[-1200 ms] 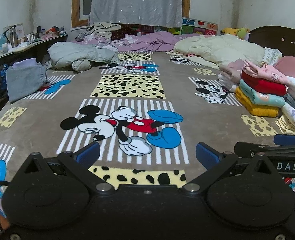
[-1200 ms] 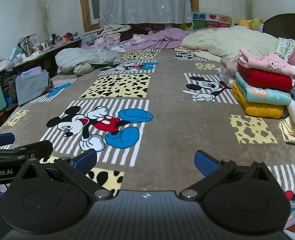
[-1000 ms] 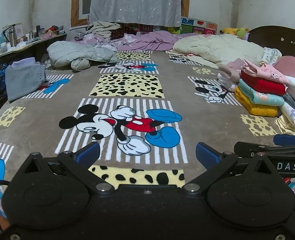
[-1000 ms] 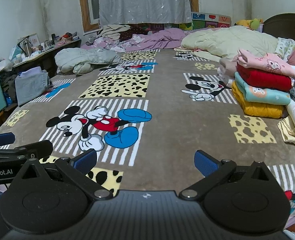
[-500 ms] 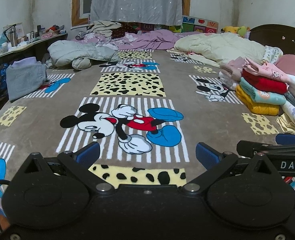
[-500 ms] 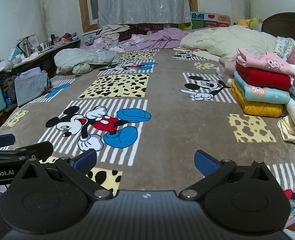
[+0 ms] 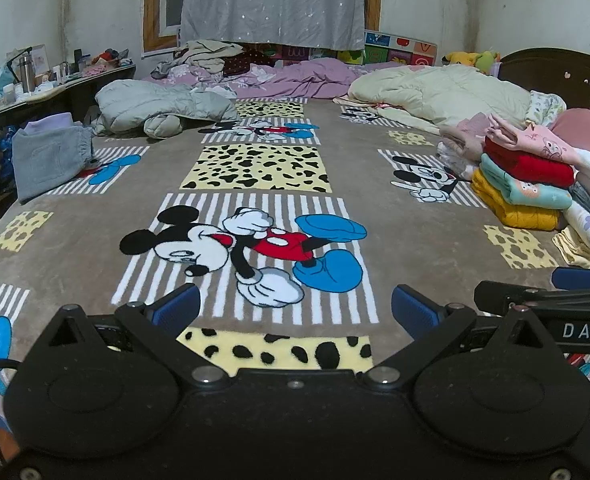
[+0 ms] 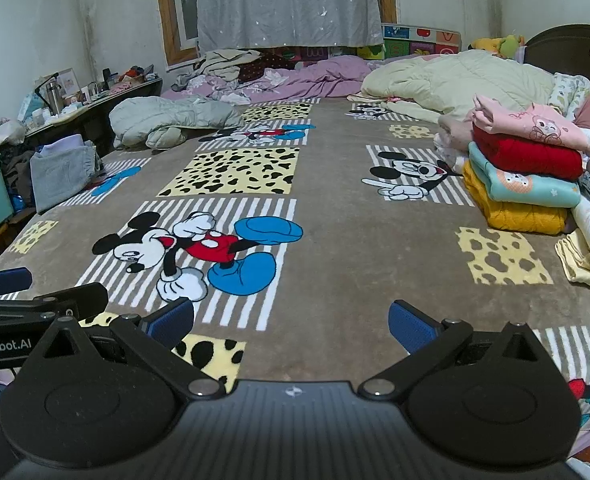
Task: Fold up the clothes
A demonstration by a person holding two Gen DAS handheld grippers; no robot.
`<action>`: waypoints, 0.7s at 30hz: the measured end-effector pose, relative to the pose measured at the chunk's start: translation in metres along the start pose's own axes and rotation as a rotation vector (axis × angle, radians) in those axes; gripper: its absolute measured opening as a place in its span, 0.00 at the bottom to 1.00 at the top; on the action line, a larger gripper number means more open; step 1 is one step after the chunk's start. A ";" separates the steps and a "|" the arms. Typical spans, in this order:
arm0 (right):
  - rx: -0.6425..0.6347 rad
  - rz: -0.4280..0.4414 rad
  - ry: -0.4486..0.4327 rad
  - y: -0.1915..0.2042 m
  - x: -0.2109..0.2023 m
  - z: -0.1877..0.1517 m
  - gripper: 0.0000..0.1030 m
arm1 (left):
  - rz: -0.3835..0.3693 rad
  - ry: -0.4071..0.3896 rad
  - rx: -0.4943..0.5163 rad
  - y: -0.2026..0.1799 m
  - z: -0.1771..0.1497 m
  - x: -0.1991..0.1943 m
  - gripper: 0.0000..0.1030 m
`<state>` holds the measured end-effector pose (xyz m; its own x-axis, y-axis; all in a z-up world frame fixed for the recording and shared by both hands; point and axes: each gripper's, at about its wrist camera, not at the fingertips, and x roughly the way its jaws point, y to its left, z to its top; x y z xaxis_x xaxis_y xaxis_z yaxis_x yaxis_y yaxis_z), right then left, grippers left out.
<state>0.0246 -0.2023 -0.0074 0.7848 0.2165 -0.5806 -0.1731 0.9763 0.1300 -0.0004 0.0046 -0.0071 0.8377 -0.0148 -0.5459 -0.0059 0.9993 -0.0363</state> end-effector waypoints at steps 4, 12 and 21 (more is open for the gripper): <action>-0.002 -0.002 0.001 0.001 0.000 0.000 1.00 | -0.001 0.001 -0.002 0.000 0.001 0.000 1.00; -0.003 -0.004 0.004 0.001 0.001 0.000 1.00 | -0.001 0.004 -0.003 -0.001 0.002 0.001 1.00; -0.004 -0.004 0.009 0.000 0.003 0.001 1.00 | -0.001 0.012 -0.013 -0.002 -0.001 0.004 1.00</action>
<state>0.0278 -0.2016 -0.0085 0.7804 0.2129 -0.5880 -0.1724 0.9771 0.1250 0.0027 0.0029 -0.0101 0.8310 -0.0167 -0.5560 -0.0120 0.9988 -0.0480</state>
